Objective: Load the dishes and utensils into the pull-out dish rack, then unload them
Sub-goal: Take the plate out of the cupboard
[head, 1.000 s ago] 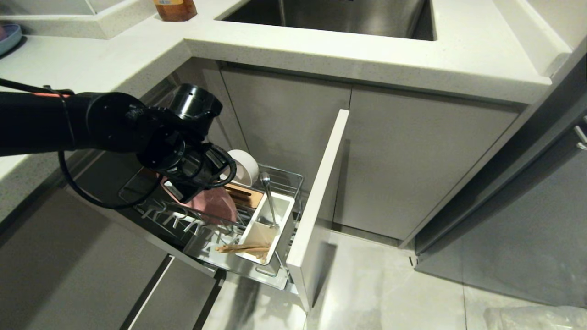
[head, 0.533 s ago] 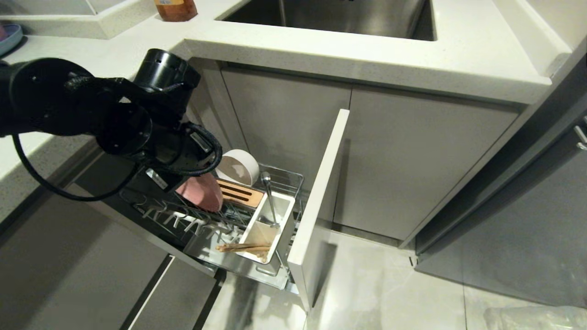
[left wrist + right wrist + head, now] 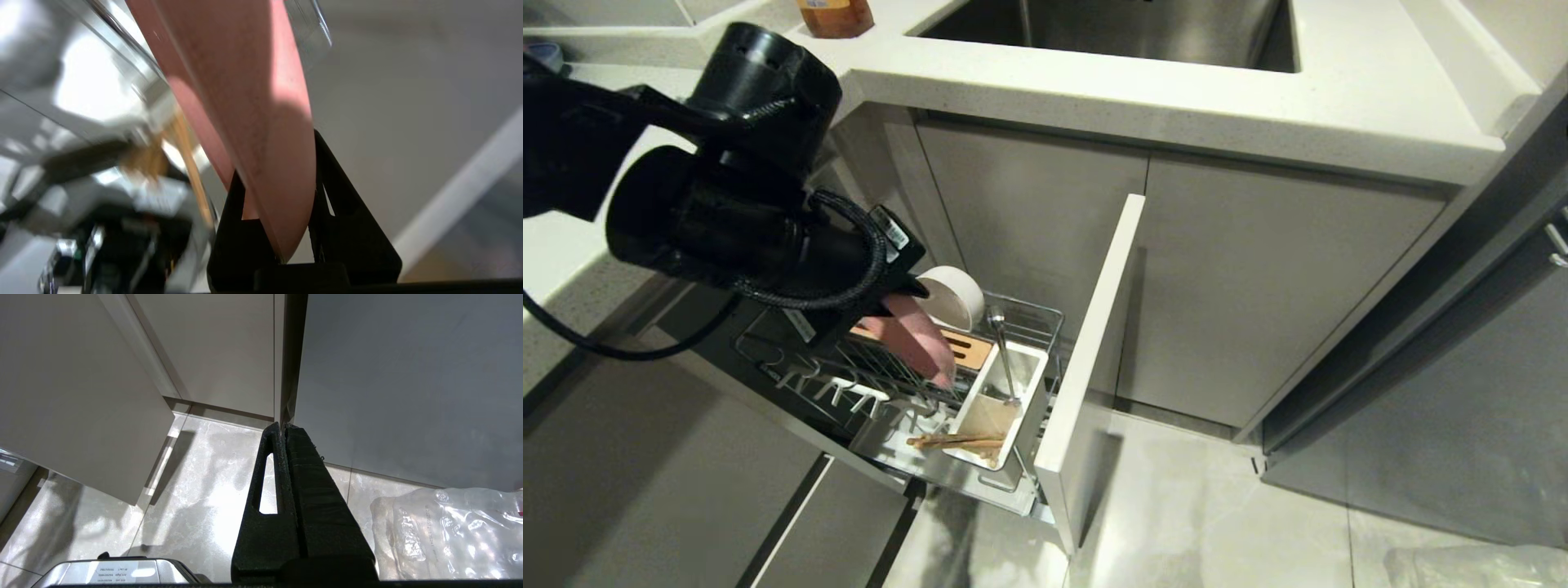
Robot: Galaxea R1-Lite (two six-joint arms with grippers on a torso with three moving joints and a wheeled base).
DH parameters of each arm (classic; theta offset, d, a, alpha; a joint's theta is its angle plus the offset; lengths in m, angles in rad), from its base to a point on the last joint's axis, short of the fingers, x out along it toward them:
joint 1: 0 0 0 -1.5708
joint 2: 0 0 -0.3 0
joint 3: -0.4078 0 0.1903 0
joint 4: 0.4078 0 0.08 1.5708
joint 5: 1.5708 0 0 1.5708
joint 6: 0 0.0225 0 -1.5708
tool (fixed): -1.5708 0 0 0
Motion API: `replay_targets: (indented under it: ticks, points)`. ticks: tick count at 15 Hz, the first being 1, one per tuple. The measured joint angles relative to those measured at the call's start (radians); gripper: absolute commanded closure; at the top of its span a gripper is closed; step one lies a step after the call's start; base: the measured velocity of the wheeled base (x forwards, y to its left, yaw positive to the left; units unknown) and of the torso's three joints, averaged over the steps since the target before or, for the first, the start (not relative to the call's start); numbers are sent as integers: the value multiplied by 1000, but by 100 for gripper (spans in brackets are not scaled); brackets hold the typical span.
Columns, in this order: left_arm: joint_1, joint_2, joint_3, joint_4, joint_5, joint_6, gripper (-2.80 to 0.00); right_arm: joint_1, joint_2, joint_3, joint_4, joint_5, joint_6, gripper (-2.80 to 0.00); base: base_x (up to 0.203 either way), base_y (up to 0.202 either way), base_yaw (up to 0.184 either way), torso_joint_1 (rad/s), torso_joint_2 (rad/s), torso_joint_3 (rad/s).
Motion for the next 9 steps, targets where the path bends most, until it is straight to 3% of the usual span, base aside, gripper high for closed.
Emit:
replay_targets:
  ticks: [3, 5, 9]
  points:
    - [-45, -76, 1, 40, -82, 54, 0, 0, 0, 0, 0, 0, 0, 0, 0, 0, 0, 0, 0, 0]
    - [-64, -126, -20, 50, -87, 121, 0, 0, 0, 0, 0, 0, 0, 0, 0, 0, 0, 0, 0, 0]
    - [-78, -239, -66, 53, -86, 356, 0, 0, 0, 0, 0, 0, 0, 0, 0, 0, 0, 0, 0, 0]
